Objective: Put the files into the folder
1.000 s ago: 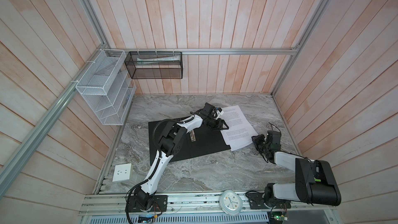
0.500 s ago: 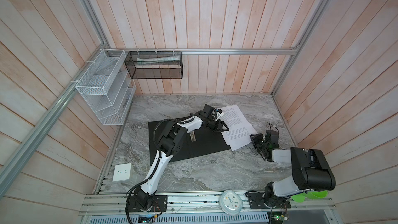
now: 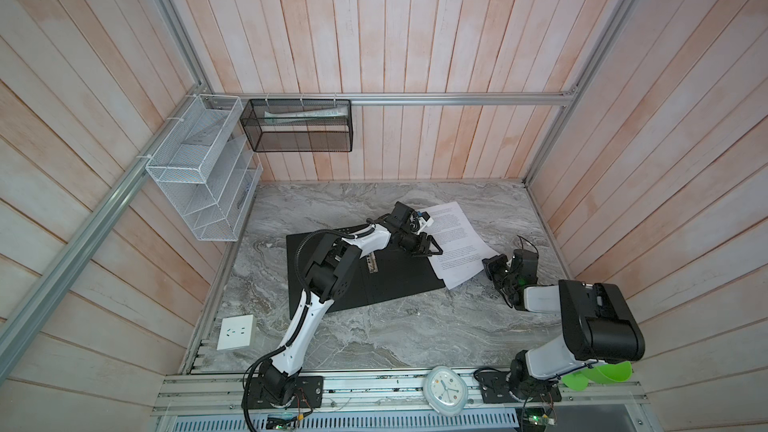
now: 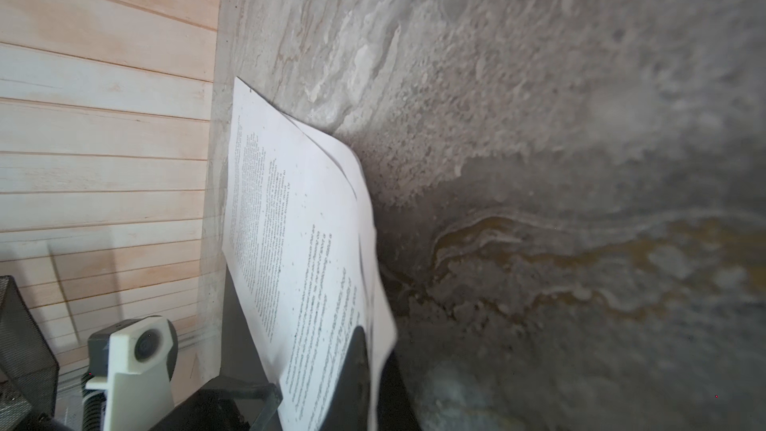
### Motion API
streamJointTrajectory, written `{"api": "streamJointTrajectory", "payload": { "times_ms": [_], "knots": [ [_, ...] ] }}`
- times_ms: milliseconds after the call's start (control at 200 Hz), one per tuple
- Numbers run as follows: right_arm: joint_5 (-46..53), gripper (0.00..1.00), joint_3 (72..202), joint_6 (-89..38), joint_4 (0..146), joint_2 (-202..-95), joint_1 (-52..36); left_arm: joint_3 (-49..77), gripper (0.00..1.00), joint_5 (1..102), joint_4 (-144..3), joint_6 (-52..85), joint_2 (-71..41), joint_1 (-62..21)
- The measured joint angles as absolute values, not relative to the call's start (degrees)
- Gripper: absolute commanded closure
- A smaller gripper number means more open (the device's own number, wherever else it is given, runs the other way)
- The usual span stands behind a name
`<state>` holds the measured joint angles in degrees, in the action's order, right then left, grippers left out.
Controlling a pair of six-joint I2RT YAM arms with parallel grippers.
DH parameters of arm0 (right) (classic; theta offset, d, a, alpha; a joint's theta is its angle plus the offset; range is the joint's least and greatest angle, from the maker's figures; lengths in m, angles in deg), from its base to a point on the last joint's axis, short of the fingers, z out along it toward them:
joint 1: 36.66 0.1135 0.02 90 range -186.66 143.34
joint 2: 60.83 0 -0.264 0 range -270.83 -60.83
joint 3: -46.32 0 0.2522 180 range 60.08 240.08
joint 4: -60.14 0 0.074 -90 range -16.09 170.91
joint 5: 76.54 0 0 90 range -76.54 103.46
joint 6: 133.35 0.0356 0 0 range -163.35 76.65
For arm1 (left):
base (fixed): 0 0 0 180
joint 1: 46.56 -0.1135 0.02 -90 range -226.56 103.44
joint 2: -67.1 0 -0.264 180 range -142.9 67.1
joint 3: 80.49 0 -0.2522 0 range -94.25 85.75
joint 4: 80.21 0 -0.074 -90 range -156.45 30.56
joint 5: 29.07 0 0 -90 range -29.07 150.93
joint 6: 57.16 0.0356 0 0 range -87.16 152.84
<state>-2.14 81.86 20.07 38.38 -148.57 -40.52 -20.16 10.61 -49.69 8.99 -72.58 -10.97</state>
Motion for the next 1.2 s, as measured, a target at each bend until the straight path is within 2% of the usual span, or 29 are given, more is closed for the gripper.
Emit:
{"api": "streamJointTrajectory", "payload": {
  "times_ms": [160, 320, 540, 670, 936, 1201],
  "knots": [
    [-2.2, 1.0, 82.1, 19.5, 39.9, -143.7, -40.5, -21.6, 0.42, 10.1, -43.6, 12.1, -68.3, -11.6],
    [-1.8, 1.0, 86.3, 17.4, 46.4, -138.2, -40.5, -25.1, 0.41, 9.7, -38.3, 15.7, -58.7, -14.7],
    [-1.5, 1.0, 94.8, 14.2, 53.4, -132.8, -40.5, -24.5, 0.41, 8.7, -36.6, 17.1, -42.1, -25.0],
    [-2.6, 1.0, 96.7, 13.3, 55.6, -132.5, -40.5, -18.0, 0.41, 8.6, -38.0, 16.7, -36.0, -31.2],
    [-5.0, 1.0, 97.9, 13.2, 59.9, -131.4, -40.5, -6.8, 0.41, 9.0, -39.4, 14.7, -34.1, -33.8],
    [-6.4, 1.0, 107.1, 13.2, 63.9, -127.0, -40.5, -0.7, 0.39, 11.6, -43.5, 11.4, -29.4, -34.9]
  ]
}}
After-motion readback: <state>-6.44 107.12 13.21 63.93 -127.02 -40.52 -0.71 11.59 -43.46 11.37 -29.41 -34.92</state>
